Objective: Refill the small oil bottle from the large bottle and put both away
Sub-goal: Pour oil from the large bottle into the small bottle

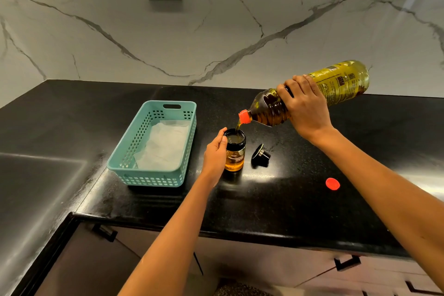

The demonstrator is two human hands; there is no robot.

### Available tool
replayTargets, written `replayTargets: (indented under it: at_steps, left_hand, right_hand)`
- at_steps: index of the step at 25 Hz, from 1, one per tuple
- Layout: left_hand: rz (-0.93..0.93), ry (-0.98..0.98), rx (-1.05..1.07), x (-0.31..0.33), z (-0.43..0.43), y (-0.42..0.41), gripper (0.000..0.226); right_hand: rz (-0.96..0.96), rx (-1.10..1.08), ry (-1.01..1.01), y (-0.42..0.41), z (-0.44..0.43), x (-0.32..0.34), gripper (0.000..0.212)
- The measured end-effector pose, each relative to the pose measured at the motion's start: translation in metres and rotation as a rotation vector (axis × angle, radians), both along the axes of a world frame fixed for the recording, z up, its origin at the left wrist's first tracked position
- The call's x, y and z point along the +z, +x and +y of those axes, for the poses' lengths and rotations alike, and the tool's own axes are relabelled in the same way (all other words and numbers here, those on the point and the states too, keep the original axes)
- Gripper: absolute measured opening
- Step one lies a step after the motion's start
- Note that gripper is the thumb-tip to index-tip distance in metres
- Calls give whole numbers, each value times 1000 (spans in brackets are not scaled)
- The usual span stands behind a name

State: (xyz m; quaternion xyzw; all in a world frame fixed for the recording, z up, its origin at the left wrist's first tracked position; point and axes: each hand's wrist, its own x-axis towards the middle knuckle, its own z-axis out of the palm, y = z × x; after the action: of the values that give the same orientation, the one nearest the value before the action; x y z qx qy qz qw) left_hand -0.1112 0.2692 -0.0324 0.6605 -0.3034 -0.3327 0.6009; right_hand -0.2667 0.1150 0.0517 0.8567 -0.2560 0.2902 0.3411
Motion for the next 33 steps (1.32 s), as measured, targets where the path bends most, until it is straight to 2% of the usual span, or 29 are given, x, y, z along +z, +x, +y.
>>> replayTargets:
  at_steps: [19, 33]
  left_hand:
    - [28, -21, 0, 2, 1, -2, 39]
    - [16, -19, 3, 0, 1, -1, 38]
  right_hand:
    - [14, -13, 22, -1, 0, -2, 57]
    - [6, -18, -15, 1, -1, -2, 53]
